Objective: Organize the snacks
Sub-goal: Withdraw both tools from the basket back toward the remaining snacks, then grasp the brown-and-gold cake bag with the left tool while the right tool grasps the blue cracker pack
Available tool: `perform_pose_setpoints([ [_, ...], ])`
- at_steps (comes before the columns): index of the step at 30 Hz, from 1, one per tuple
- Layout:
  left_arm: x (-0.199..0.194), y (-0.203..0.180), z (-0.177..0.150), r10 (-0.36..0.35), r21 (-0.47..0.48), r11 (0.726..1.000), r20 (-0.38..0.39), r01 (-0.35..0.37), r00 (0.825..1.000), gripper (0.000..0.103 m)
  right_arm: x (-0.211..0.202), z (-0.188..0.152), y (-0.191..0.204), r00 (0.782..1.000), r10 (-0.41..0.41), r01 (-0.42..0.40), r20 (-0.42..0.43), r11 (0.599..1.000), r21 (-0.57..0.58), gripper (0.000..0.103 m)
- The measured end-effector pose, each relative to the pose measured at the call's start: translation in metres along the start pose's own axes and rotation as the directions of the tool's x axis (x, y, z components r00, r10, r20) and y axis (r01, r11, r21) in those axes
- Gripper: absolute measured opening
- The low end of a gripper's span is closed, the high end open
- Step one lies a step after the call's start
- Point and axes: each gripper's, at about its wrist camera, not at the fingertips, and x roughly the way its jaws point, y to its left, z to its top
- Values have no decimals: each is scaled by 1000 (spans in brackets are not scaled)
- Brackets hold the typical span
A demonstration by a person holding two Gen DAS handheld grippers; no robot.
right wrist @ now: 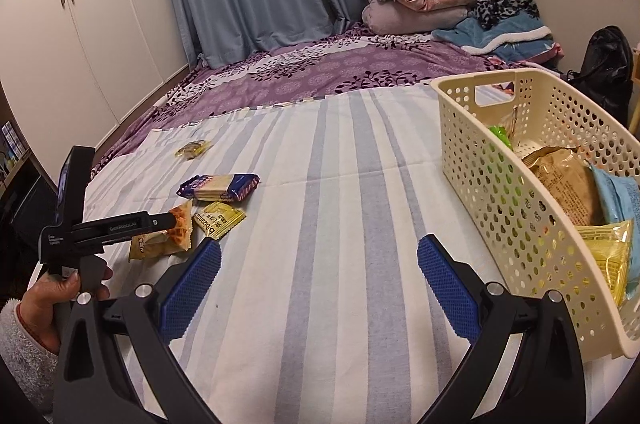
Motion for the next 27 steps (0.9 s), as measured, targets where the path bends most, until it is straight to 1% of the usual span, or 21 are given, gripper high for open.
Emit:
perform_pose_setpoints([
  [4,11,-8,-1,-4,10,1000,-26,4,1000,100,3,0,0,1000,2,-2,-10,1000,1,98],
  [7,16,-14,1,41,44,998,-26,-40,999,100,6,1,1,1000,3,-3,-16,1000,1,98],
  [13,21,-20,-1,92,115,989,-6,-90,996,100,14,0,4,999,6,-6,-36,1000,1,98],
  [16,19,-20,-4,86,136,987,11,-86,996,100,18,0,8,999,9,-9,-45,1000,-5,98],
  [18,15,-16,-5,67,128,989,23,-69,998,96,20,1,11,999,13,-13,-49,1000,-10,98],
  [20,11,-10,-4,76,120,990,32,-79,997,77,23,0,14,998,16,-17,-55,1000,-18,98],
  [21,9,-6,-4,76,116,990,35,-80,997,74,25,0,16,998,18,-20,-58,1000,-22,98],
  [23,4,1,-3,53,101,993,34,-56,998,73,29,1,20,998,24,-26,-64,999,-28,98],
  [27,-7,12,-5,49,88,995,53,-53,997,70,37,3,33,996,37,-41,-76,998,-54,98],
])
